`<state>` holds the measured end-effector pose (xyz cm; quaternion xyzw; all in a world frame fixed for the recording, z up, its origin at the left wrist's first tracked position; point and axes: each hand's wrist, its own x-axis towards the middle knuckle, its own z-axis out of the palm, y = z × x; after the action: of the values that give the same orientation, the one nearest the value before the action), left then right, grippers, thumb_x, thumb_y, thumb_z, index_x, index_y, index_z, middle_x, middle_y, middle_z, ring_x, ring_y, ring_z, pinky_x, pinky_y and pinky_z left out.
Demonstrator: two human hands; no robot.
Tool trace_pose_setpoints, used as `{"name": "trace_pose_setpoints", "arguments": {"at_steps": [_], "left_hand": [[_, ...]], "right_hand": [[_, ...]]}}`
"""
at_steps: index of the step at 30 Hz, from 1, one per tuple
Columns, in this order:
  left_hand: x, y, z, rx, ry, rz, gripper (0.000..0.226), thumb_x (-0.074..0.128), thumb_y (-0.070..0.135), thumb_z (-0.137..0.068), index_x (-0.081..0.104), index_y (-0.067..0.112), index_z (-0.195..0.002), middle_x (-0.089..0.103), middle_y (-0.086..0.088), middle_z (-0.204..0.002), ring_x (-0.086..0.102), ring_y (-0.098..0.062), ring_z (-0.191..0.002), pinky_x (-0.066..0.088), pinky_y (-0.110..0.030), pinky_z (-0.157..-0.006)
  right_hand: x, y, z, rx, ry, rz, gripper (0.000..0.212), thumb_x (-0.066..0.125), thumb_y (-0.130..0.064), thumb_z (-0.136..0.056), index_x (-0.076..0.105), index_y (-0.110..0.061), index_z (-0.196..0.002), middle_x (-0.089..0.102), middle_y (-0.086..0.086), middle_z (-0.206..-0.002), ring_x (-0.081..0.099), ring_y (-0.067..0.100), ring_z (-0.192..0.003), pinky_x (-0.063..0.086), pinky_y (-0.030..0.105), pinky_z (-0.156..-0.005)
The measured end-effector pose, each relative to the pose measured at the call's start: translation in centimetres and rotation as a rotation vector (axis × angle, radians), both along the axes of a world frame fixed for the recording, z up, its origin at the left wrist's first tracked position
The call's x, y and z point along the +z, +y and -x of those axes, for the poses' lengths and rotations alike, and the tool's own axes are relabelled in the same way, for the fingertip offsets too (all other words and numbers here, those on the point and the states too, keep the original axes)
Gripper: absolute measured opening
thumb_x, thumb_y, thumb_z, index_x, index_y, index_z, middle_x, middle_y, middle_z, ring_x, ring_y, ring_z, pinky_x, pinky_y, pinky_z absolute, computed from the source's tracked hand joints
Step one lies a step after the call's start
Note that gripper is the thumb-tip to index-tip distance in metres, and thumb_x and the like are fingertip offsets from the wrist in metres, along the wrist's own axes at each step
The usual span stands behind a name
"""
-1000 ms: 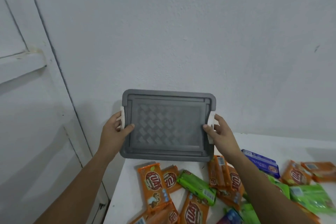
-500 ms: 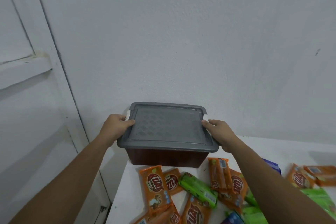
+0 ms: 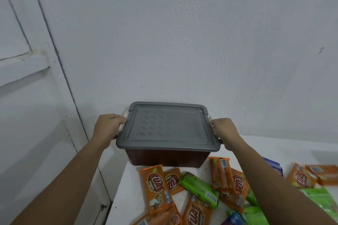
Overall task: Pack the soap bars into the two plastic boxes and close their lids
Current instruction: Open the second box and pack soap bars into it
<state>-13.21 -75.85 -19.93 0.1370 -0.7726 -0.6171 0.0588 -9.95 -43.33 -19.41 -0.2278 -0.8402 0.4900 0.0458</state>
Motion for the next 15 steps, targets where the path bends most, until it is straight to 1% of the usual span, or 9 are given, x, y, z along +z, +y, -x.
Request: {"name": "trace_pose_setpoints", "arguments": {"at_steps": [2,5,7,9,12,14,15], "left_hand": [[-0.2,-0.3,0.0,0.017,-0.073,-0.156,0.011,0.062,0.000,-0.081,0.069,0.008,-0.083,0.061,-0.009,-0.075,0.054,-0.021,-0.063,0.044,-0.028,-0.054],[-0.7,-0.3,-0.5,-0.003,-0.164,-0.264,0.012,0.055,0.002,-0.088,0.061,0.013,-0.091,0.056,-0.006,-0.077,0.051,-0.020,-0.064,0.042,-0.030,-0.053],[-1.1,-0.3,-0.7,-0.014,-0.173,-0.307,0.010,0.052,0.006,-0.092,0.054,0.016,-0.093,0.050,-0.003,-0.074,0.047,-0.019,-0.063,0.039,-0.030,-0.053],[-1.2,-0.4,-0.8,-0.032,-0.139,-0.280,0.007,0.053,0.011,-0.093,0.054,0.018,-0.093,0.048,-0.002,-0.074,0.046,-0.019,-0.064,0.039,-0.028,-0.054],[-0.9,-0.3,-0.9,-0.050,-0.059,-0.210,0.008,0.057,0.020,-0.093,0.064,0.019,-0.097,0.057,0.002,-0.086,0.050,-0.016,-0.077,0.044,-0.028,-0.060],[-0.6,-0.1,-1.0,-0.067,-0.009,-0.155,0.013,0.061,0.019,-0.091,0.069,0.014,-0.101,0.064,0.004,-0.097,0.056,-0.014,-0.086,0.049,-0.031,-0.069],[-0.7,0.0,-0.9,-0.080,0.010,-0.118,0.017,0.063,0.017,-0.090,0.070,0.011,-0.105,0.067,0.001,-0.103,0.058,-0.016,-0.092,0.050,-0.032,-0.076]], "right_hand": [[0.1,0.1,-0.3,-0.044,-0.031,0.184,0.019,0.044,-0.010,-0.095,0.054,-0.001,-0.083,0.056,0.014,-0.080,0.056,0.026,-0.071,0.049,0.033,-0.056],[0.0,0.1,-0.9,-0.063,-0.048,0.328,0.023,0.041,-0.007,-0.096,0.054,-0.003,-0.078,0.055,0.012,-0.075,0.056,0.025,-0.065,0.047,0.032,-0.050],[-0.1,0.2,-1.3,-0.072,-0.054,0.412,0.022,0.041,-0.009,-0.097,0.055,-0.005,-0.080,0.055,0.011,-0.074,0.057,0.024,-0.065,0.048,0.033,-0.050],[-0.2,0.3,-1.5,-0.069,-0.050,0.486,0.018,0.042,-0.014,-0.099,0.058,-0.006,-0.093,0.058,0.011,-0.082,0.059,0.025,-0.071,0.051,0.035,-0.053],[-0.4,0.6,-1.8,-0.036,0.004,0.468,0.023,0.047,-0.023,-0.099,0.056,-0.014,-0.118,0.062,0.009,-0.101,0.062,0.028,-0.084,0.053,0.035,-0.056],[-0.4,0.5,-2.1,-0.013,0.054,0.393,0.029,0.050,-0.026,-0.098,0.054,-0.018,-0.126,0.060,0.005,-0.108,0.061,0.027,-0.092,0.052,0.033,-0.055],[-0.3,0.4,-2.3,-0.003,0.080,0.349,0.032,0.052,-0.027,-0.097,0.053,-0.018,-0.128,0.058,0.003,-0.111,0.060,0.024,-0.093,0.051,0.031,-0.054]]}}
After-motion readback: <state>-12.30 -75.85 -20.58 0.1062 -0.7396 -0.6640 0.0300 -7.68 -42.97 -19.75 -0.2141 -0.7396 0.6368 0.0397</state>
